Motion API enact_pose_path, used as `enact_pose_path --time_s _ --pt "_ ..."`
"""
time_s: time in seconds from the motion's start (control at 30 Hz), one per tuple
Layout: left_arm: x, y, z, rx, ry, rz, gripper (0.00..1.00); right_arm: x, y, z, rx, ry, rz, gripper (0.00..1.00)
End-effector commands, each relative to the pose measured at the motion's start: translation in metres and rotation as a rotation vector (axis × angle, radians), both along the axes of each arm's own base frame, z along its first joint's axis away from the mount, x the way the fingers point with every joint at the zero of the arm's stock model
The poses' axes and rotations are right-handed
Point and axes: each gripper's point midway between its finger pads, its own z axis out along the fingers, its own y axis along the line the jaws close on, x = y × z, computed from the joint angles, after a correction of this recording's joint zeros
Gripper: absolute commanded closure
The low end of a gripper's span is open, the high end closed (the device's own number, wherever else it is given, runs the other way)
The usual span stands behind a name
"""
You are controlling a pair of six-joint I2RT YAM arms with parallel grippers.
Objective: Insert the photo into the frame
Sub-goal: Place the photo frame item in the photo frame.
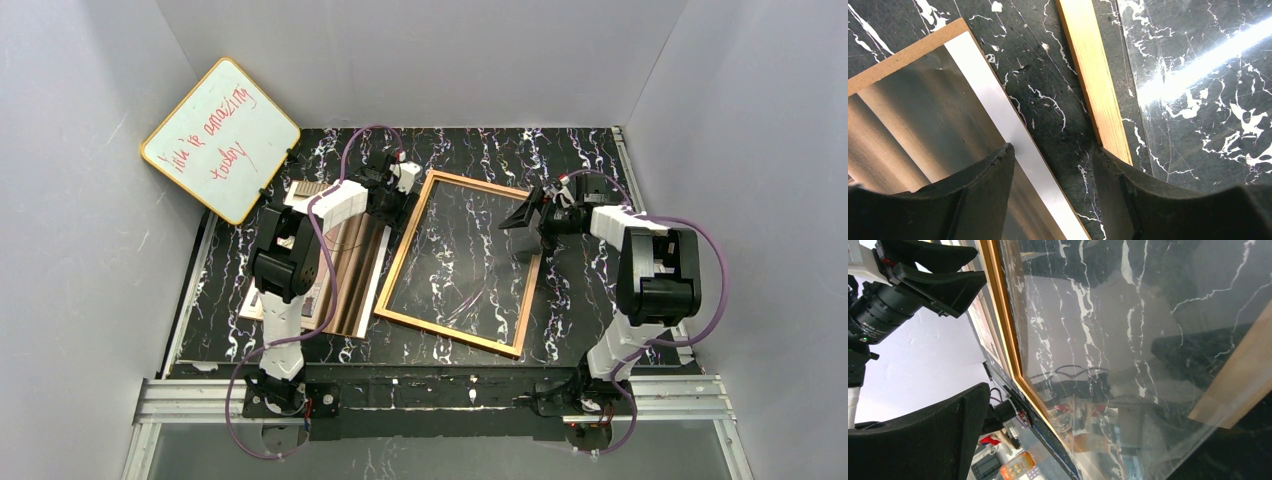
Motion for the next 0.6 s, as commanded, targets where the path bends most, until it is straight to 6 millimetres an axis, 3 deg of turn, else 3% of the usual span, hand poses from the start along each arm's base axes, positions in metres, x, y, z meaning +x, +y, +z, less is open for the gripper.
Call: enact_pose_path --time_s 0.0,0.1,0.4,0.57 --pt "-0.027 0.001 0.006 -0.011 0.084 -0.02 0.43 0.006 -0.006 0.025 -0.065 -0.081 0.009 0.01" --pt "-0.028 0.002 0.002 -0.008 0.091 -0.018 0.43 0.006 0.001 0.036 -0.002 -0.117 0.01 0.02" --pt "-0.031 -0.005 0.004 -0.045 0.109 -0.021 0.44 -0.003 0.016 0.076 0.166 -0.207 0.058 0.16" --pt "-0.032 -0.012 0.002 -0.075 0.133 -0.011 0.45 -0.007 0.027 0.081 0.221 -0.24 0.08 0.38"
